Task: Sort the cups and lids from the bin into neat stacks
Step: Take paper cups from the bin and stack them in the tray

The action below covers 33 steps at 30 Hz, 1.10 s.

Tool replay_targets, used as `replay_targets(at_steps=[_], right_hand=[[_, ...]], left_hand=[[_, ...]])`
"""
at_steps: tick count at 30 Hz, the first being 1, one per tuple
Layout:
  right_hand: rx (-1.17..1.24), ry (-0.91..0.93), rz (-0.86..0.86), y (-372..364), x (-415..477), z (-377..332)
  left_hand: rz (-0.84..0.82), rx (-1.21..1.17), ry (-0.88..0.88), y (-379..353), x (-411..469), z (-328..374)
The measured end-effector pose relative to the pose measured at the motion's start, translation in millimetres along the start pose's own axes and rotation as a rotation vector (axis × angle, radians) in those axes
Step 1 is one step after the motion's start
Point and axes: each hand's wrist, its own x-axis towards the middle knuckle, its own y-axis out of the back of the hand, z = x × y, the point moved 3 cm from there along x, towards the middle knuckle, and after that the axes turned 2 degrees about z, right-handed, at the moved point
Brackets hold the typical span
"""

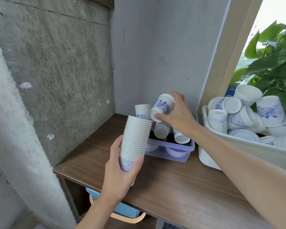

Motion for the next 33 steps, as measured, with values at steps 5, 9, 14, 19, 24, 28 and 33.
replay_targets(at_steps=[5, 9, 14, 19, 24, 28, 33], right_hand=[[0.128, 0.063, -0.029, 19, -14, -29], [0.171, 0.118, -0.136, 19, -22, -42], [0.207, 0.161, -0.25, 14, -25, -48], [0.178, 0.155, -0.343, 6, -32, -53], [0.214, 0.095, -0.312, 1, -34, -55], [0.282, 0.026, -0.347, -11, -37, -48], [0.334, -0.027, -0.34, -22, -44, -47]], left_hand=[[0.007, 0.008, -0.007, 1, 1, 2], [-0.001, -0.005, -0.02, 1, 1, 4], [-0.003, -0.006, -0.036, 0, 1, 2], [-0.007, -0.001, -0.05, 0, 2, -3], [-0.013, 0.006, -0.051, 0, 2, -6], [-0.013, -0.002, -0.062, 0, 1, -5], [0.002, -0.007, -0.068, 0, 0, -1]])
